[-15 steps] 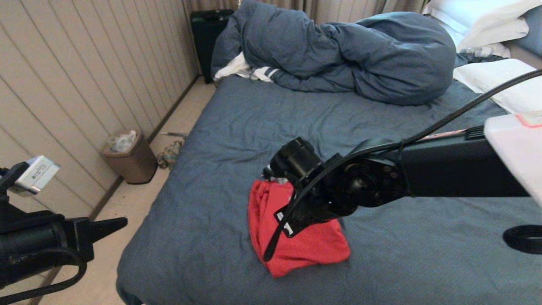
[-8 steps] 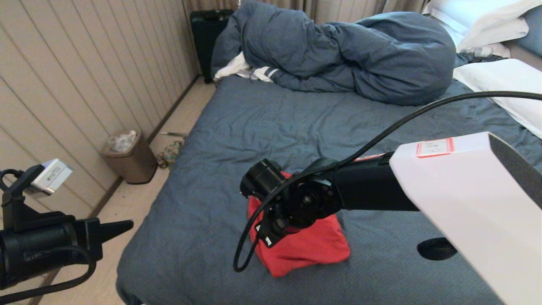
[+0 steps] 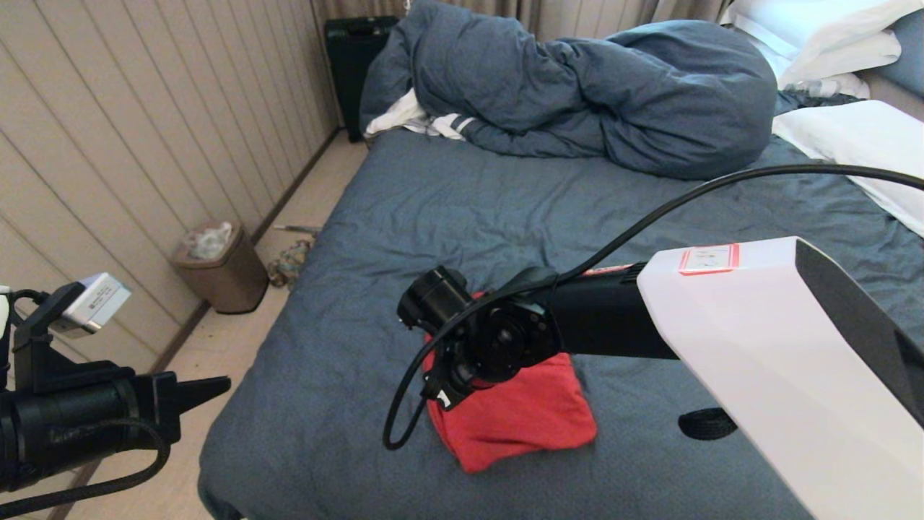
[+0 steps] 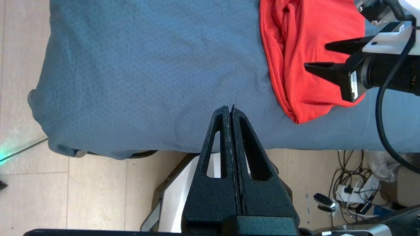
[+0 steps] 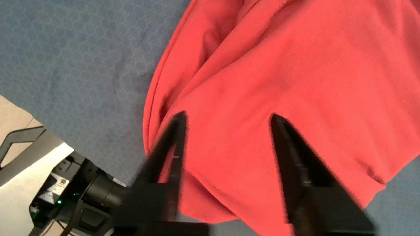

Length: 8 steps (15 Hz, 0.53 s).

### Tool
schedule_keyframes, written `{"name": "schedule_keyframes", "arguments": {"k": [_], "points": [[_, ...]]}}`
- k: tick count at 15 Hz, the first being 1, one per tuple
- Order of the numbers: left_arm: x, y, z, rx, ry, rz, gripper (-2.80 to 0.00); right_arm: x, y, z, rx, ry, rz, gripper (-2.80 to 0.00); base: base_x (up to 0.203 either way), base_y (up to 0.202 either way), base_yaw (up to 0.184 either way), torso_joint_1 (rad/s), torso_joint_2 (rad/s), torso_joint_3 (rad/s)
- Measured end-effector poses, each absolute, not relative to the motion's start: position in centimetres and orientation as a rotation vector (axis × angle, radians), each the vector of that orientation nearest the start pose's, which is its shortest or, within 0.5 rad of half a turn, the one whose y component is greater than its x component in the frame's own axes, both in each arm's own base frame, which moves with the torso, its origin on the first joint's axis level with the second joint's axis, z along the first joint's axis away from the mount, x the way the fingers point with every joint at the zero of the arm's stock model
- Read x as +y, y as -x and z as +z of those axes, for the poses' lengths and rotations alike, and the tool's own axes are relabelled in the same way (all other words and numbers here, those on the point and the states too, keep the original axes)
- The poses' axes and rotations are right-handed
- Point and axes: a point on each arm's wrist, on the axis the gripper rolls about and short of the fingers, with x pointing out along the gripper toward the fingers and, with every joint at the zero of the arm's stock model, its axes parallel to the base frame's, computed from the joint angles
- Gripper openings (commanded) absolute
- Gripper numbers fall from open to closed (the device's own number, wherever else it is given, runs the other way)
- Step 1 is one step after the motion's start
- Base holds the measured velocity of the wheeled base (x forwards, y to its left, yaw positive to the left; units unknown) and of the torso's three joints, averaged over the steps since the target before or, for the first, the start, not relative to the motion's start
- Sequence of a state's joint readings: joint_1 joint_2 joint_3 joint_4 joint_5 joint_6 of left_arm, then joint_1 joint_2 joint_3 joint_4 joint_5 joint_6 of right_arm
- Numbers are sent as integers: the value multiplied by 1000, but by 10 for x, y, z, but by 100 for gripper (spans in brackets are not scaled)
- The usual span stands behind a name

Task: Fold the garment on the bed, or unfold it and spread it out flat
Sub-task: Unford the red T-shirt

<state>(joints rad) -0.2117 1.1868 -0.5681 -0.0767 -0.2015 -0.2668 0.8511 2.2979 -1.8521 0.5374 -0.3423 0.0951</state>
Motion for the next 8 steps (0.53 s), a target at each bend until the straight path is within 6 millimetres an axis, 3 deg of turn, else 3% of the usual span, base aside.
{"name": "schedule_keyframes", "arguments": {"k": [8], "points": [[-38,-156,183,608,256,-324,-280,351,-307,110,846,479,421,0,0,0,0,0,0,0]]}}
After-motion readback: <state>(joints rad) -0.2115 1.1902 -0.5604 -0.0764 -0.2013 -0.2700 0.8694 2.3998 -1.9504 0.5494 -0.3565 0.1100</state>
